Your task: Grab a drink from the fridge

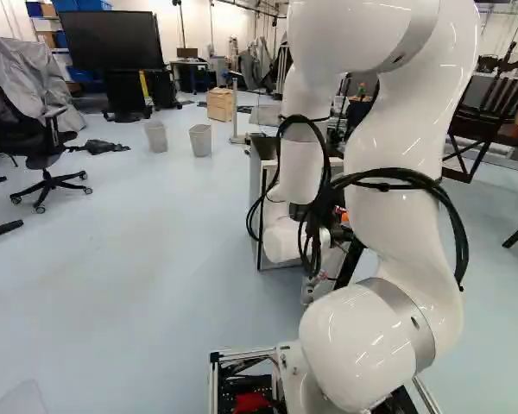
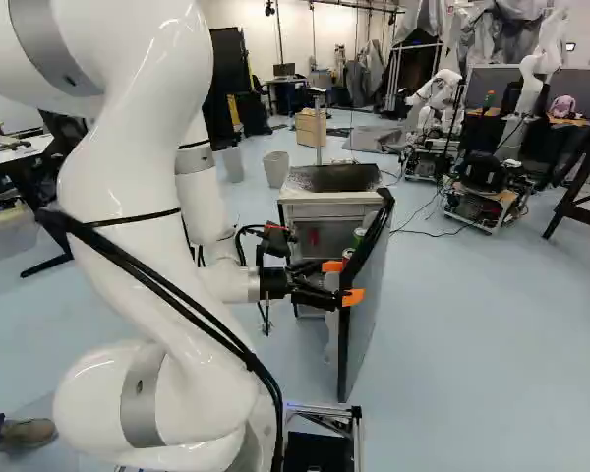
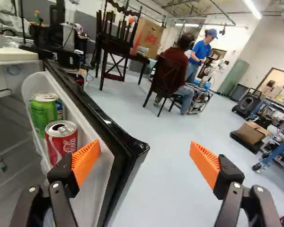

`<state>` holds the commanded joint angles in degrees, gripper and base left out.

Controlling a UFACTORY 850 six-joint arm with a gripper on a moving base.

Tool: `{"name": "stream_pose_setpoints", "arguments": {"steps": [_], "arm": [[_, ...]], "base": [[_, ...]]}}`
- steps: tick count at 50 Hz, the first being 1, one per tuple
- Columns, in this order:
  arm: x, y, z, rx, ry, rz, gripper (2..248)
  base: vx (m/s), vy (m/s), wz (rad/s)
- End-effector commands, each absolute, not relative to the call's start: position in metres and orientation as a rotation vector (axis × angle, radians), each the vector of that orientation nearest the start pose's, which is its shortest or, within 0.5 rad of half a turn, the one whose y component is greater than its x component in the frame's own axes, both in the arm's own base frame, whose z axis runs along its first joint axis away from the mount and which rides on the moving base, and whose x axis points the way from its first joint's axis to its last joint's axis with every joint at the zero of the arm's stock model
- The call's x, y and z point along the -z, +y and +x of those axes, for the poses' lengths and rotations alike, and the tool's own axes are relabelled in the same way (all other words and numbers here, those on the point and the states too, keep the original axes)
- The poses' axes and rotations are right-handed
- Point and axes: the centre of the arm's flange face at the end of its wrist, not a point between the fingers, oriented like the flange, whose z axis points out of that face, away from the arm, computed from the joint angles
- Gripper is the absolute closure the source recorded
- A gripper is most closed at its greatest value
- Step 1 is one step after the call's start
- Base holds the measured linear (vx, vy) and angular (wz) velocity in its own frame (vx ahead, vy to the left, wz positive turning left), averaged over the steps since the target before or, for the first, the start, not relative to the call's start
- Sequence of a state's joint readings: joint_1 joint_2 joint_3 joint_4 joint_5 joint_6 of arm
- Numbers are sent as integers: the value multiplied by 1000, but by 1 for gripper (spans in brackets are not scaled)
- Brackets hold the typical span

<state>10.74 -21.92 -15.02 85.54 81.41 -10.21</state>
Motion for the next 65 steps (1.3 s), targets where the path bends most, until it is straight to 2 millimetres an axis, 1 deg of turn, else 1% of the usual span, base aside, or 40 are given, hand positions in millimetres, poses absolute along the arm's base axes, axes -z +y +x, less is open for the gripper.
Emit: {"name": "stream_pose_setpoints", "arguments": {"steps": [29, 65], "arm": [[-271, -95, 283, -980, -1109, 1455, 3], [-272, -174, 321, -900, -1305, 1248, 3]], "base": [[0, 0, 0], [0, 0, 0]]}}
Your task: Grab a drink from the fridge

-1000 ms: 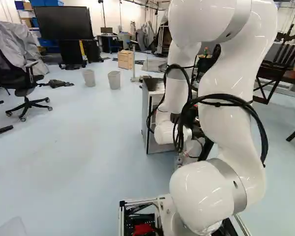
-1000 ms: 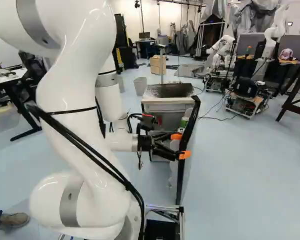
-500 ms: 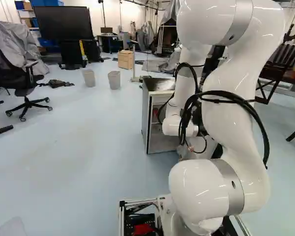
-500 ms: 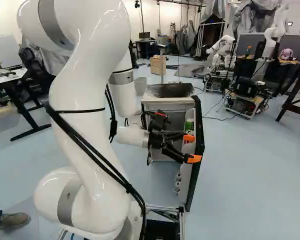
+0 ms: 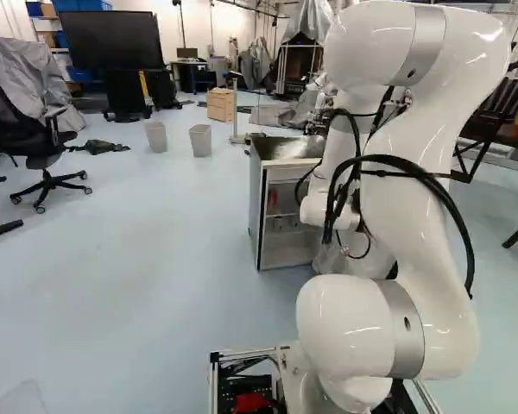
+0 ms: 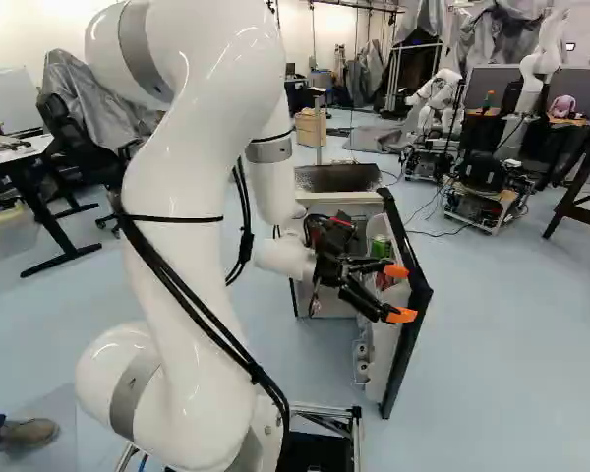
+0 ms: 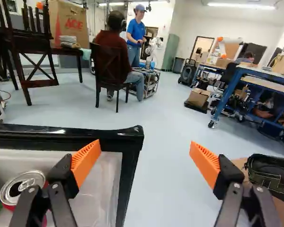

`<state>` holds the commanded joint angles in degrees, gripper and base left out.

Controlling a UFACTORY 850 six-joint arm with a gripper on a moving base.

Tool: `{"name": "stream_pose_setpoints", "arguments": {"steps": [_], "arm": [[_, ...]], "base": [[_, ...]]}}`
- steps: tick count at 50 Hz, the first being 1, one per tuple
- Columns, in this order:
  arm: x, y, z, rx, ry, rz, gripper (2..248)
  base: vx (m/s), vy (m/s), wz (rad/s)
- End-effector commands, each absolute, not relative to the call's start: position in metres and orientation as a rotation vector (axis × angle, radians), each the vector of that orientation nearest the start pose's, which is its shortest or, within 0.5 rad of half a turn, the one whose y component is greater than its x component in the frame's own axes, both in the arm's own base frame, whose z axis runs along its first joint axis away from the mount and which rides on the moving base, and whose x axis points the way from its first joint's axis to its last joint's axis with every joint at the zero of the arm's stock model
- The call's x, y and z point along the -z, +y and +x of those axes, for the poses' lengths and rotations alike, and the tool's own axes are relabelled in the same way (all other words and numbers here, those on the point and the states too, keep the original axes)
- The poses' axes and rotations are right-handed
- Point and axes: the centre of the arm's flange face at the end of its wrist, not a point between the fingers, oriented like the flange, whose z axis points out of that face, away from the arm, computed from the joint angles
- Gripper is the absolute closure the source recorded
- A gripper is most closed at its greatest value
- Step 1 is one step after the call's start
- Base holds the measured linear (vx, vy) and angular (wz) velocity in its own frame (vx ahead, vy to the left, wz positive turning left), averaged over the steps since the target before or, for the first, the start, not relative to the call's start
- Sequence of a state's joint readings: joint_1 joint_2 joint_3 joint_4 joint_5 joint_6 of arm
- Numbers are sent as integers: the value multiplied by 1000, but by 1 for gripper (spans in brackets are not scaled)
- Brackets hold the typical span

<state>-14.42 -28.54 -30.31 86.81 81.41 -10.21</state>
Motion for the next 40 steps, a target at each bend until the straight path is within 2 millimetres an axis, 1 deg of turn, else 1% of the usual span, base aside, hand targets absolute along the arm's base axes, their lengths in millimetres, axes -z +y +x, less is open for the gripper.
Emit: {"name": "stream_pose_setpoints", "arguments": {"steps": [35, 40], "arm": [[-272, -258, 356, -865, -1444, 1060, 3], [-272, -265, 358, -863, -1454, 1045, 3]], "base": [[0, 0, 0], [0, 0, 0]]}}
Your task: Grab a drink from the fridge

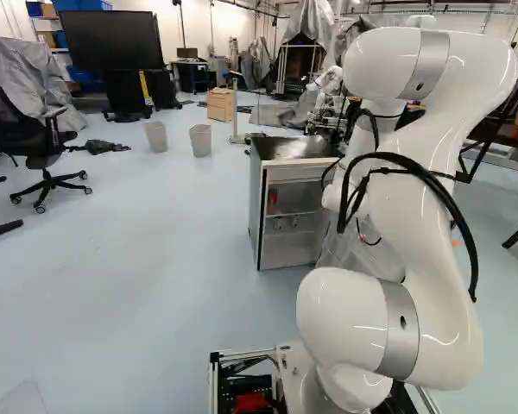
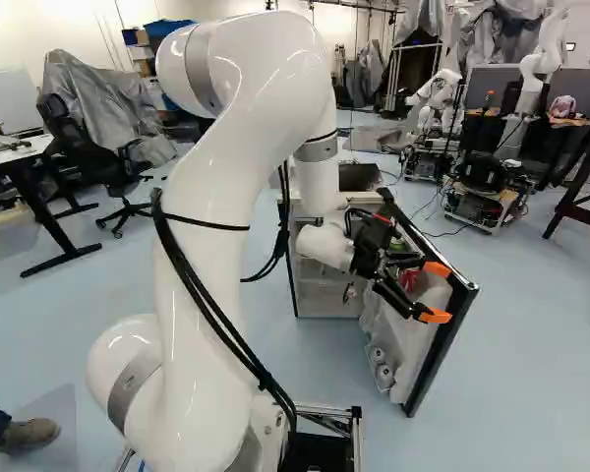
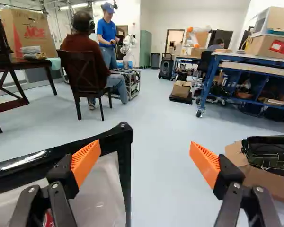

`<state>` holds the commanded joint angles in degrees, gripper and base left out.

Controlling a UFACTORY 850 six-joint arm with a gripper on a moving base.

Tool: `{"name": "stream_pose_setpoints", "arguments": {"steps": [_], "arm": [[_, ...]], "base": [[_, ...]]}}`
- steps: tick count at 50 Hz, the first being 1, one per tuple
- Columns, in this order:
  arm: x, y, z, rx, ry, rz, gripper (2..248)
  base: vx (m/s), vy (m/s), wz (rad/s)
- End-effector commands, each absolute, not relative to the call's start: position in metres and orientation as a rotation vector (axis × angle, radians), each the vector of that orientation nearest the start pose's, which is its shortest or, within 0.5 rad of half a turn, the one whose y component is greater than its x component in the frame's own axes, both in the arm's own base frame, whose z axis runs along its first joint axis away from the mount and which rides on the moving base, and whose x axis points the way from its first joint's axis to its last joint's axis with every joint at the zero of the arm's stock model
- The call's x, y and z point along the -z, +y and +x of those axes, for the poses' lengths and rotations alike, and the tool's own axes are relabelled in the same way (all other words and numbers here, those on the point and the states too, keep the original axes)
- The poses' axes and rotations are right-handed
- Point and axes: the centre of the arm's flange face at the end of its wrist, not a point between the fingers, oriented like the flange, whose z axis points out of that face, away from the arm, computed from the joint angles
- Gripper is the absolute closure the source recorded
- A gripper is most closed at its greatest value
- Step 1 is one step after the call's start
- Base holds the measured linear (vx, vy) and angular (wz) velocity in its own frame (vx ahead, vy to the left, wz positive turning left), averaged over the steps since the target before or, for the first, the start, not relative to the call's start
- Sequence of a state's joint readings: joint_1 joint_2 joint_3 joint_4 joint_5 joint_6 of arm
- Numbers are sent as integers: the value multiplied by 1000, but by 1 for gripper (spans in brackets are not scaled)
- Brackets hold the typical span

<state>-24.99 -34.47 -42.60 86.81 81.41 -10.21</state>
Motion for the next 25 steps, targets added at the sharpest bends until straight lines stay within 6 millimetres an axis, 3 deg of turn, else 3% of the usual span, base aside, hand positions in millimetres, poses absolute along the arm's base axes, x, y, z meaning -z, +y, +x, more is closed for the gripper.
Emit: {"name": "stream_pose_setpoints", "arguments": {"steps": [13, 25], "arm": [[-272, -266, 356, -859, -1456, 1041, 3], [-273, -255, 345, -867, -1422, 1086, 3]], "base": [[0, 0, 0], [0, 0, 0]]}}
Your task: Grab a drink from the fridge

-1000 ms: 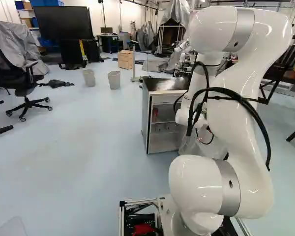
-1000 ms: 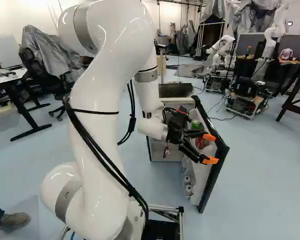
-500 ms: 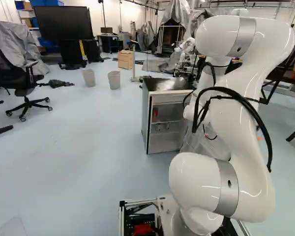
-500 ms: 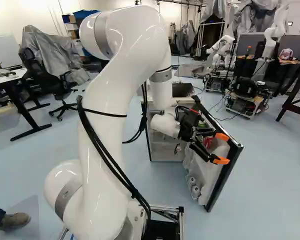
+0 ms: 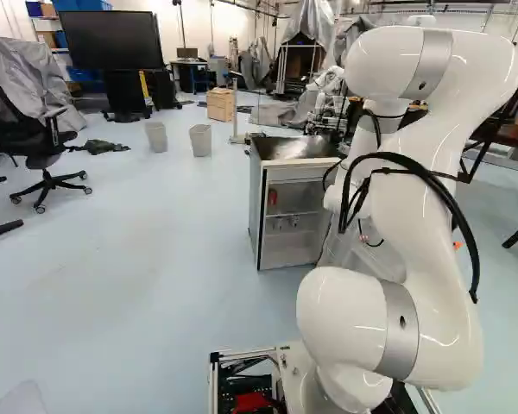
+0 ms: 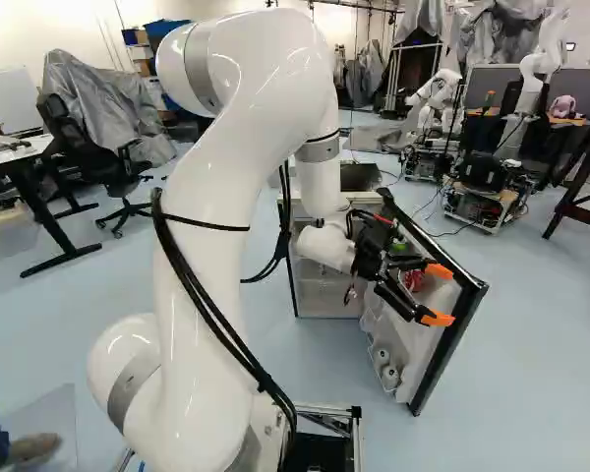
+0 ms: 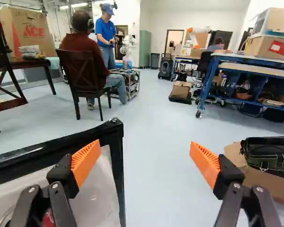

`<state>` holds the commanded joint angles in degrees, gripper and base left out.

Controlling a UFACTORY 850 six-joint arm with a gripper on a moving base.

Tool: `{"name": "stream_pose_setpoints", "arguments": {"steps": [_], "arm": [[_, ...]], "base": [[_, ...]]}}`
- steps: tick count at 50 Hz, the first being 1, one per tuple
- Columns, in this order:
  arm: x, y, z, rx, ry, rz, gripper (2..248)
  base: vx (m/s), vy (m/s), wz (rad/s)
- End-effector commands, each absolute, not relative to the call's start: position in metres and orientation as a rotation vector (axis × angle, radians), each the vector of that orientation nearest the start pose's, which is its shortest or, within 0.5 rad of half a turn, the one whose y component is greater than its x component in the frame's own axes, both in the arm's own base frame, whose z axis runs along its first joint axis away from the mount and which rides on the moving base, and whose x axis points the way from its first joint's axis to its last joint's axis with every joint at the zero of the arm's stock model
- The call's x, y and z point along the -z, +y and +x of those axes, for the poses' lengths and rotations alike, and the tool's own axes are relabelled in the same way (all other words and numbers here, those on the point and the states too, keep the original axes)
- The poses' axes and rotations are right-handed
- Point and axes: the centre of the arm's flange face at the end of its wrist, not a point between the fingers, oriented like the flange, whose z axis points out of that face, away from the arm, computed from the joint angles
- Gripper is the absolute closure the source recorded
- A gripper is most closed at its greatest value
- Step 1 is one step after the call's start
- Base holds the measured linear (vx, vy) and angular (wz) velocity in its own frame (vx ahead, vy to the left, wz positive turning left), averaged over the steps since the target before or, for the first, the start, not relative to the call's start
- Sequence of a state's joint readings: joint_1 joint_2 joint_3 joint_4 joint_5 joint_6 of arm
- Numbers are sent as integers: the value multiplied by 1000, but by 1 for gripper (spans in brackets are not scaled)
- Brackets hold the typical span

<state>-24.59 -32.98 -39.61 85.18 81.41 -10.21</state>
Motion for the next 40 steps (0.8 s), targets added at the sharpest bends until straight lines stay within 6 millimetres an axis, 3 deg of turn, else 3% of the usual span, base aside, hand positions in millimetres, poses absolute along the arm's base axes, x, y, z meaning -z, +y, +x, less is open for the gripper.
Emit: {"name": "stream_pose_setpoints", "arguments": {"steps": [40], "arm": [[-280, -184, 301, -1110, -1074, 1523, 3]], "base": [[0, 0, 0]]}}
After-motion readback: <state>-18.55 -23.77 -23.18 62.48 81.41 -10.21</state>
